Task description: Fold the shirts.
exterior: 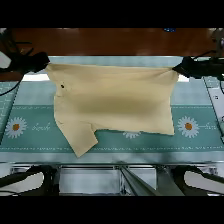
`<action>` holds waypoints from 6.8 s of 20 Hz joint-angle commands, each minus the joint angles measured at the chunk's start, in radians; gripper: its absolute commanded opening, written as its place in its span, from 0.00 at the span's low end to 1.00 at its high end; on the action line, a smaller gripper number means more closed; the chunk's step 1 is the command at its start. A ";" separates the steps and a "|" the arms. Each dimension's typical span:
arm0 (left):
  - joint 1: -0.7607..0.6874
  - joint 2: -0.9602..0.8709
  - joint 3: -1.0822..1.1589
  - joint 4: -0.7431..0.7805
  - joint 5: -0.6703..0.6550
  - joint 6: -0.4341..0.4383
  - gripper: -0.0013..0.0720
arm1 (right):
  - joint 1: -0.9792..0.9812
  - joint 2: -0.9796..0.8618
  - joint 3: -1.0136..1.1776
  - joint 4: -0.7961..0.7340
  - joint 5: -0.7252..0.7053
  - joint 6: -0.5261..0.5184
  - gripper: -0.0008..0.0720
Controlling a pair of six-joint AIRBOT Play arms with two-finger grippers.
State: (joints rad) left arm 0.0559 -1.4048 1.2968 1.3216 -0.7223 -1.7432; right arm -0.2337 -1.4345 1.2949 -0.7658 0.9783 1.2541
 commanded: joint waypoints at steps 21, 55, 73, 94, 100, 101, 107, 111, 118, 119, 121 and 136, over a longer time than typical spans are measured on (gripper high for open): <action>0.533 0.109 -0.621 -0.484 -0.509 0.488 0.71 | -0.389 0.461 -0.665 -0.019 0.151 -0.029 0.57; 0.344 0.040 -0.655 -0.518 -0.403 0.531 0.04 | -0.360 0.281 -0.921 0.013 0.069 0.063 0.57; 0.345 0.200 0.081 -1.011 -0.490 0.562 0.04 | -0.131 0.276 0.199 0.073 0.240 0.045 0.05; 0.163 0.807 0.546 0.019 -0.586 0.294 0.04 | -0.131 0.807 0.517 -0.450 0.474 0.193 0.05; 0.158 0.679 0.155 -0.010 -0.521 0.256 0.04 | -0.131 0.687 0.206 -0.257 0.452 0.127 0.05; 0.157 0.637 0.104 -0.030 -0.480 0.256 0.04 | -0.130 0.639 0.161 -0.208 0.433 0.099 0.05; 0.152 0.228 0.020 -0.211 -0.274 0.256 0.04 | -0.130 0.213 0.094 -0.043 0.265 -0.016 0.05; 0.107 -0.047 0.063 -0.353 -0.045 0.226 0.04 | -0.084 -0.117 0.156 0.069 0.074 -0.055 0.05; 0.074 -0.409 0.315 -0.384 -0.036 0.155 0.04 | -0.028 -0.504 0.493 0.077 0.053 0.054 0.05; 0.075 -0.426 0.333 -0.385 -0.058 0.155 0.04 | -0.024 -0.515 0.503 0.076 0.059 0.061 0.05; 0.082 -0.430 0.338 -0.384 -0.098 0.164 0.04 | -0.031 -0.514 0.503 0.068 0.093 0.061 0.05; 0.143 -0.494 0.335 -0.335 -0.706 0.343 0.04 | -0.021 -0.512 0.364 -0.289 0.463 0.111 0.05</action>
State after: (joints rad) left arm 0.1974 -1.8839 1.6329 0.9833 -1.3437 -1.4086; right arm -0.2691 -1.9457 1.6955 -1.0256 1.4338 1.3556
